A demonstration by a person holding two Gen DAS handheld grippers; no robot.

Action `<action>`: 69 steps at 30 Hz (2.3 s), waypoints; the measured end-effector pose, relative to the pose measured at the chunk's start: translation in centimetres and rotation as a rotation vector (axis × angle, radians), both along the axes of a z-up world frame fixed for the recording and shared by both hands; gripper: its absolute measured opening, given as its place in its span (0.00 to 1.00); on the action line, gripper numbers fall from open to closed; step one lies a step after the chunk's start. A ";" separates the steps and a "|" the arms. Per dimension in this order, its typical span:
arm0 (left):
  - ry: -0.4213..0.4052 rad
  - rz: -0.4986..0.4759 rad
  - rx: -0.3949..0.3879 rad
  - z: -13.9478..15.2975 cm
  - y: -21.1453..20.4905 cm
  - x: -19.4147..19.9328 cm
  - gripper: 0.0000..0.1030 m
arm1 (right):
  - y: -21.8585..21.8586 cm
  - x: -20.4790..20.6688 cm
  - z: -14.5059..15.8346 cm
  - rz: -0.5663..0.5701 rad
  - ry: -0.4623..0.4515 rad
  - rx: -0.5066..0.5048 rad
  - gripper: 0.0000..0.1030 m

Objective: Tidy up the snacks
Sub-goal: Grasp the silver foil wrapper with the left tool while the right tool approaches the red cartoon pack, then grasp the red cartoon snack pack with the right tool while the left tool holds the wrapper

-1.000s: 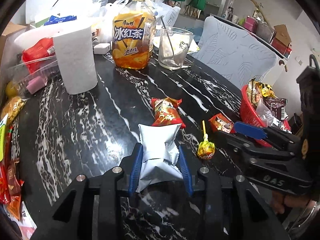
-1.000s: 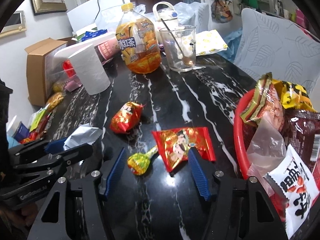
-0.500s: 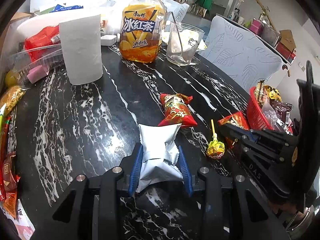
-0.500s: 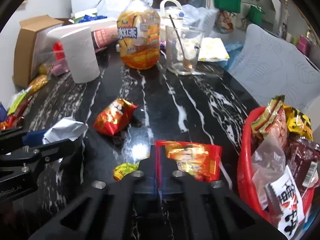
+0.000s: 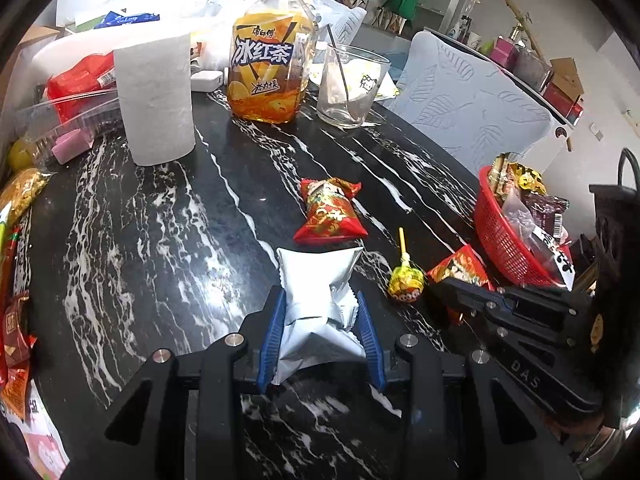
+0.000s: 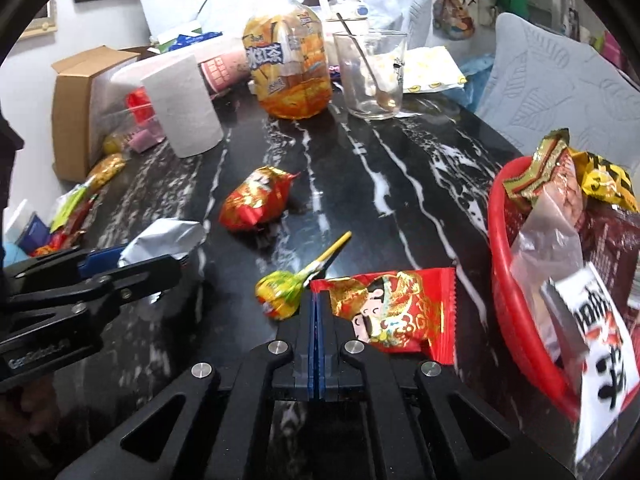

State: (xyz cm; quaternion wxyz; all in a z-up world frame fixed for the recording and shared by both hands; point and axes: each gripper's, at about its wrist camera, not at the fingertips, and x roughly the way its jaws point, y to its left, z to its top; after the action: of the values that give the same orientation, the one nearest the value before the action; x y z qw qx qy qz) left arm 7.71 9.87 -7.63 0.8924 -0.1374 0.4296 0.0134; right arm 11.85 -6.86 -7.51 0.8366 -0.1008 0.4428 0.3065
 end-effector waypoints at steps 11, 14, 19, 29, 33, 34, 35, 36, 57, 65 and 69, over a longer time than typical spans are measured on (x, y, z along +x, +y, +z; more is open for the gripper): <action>0.016 -0.010 -0.015 -0.3 -1.8 -3.1 0.35 | -1.5 -5.2 -0.1 0.053 0.089 0.028 0.05; 0.023 -0.010 -0.016 -0.4 -2.2 -3.9 0.34 | -1.9 -6.6 0.2 0.060 0.041 0.012 0.39; 0.021 -0.001 -0.013 -0.3 -2.7 -4.9 0.34 | -3.3 -7.1 1.4 0.027 -0.023 0.054 0.82; 0.010 -0.022 0.008 0.2 -4.3 -5.2 0.34 | -6.1 -5.8 1.2 -0.077 -0.065 0.014 0.82; 0.013 -0.028 0.007 0.1 -4.7 -5.1 0.34 | -6.7 -4.9 0.3 -0.107 -0.068 -0.002 0.82; 0.016 -0.026 0.006 0.1 -4.8 -5.0 0.35 | -6.7 -4.7 0.0 -0.109 -0.067 -0.005 0.82; 0.019 -0.022 0.005 0.0 -4.8 -5.0 0.34 | -6.7 -4.3 -0.3 -0.106 -0.065 -0.008 0.82; 0.022 -0.019 0.005 -0.1 -4.8 -5.0 0.35 | -6.6 -4.1 -0.5 -0.102 -0.065 -0.012 0.82; 0.042 -0.061 -0.015 -0.5 -5.9 -5.1 0.34 | -7.9 -5.6 -0.5 -0.075 -0.014 0.020 0.44; 0.036 -0.125 -0.015 -0.3 -7.9 -5.3 0.35 | -9.4 -7.8 -0.2 -0.077 0.025 0.050 0.44; 0.030 -0.160 -0.022 -0.1 -9.1 -5.5 0.35 | -10.5 -8.6 0.2 -0.098 0.025 0.060 0.44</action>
State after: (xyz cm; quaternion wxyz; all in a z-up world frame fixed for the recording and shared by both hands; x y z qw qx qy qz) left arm 2.26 0.77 -7.74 0.8825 -0.1122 0.4527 -0.0604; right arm 3.26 -17.40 -7.30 0.8475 -0.0500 0.4484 0.2795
